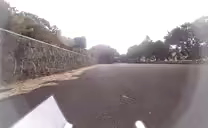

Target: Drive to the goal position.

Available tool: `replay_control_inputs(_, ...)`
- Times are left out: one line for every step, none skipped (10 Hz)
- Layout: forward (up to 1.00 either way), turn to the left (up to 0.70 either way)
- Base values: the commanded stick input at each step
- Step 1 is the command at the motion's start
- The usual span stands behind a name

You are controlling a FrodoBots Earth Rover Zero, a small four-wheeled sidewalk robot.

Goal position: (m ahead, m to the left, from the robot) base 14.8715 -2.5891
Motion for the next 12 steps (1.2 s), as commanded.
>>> replay_control_inputs(1.00, -0.06)
replay_control_inputs(1.00, 0.00)
replay_control_inputs(1.00, 0.00)
replay_control_inputs(1.00, -0.11)
replay_control_inputs(1.00, -0.03)
replay_control_inputs(1.00, 0.00)
replay_control_inputs(1.00, 0.00)
replay_control_inputs(1.00, 0.00)
replay_control_inputs(1.00, 0.00)
replay_control_inputs(1.00, -0.02)
replay_control_inputs(1.00, -0.03)
replay_control_inputs(1.00, 0.00)
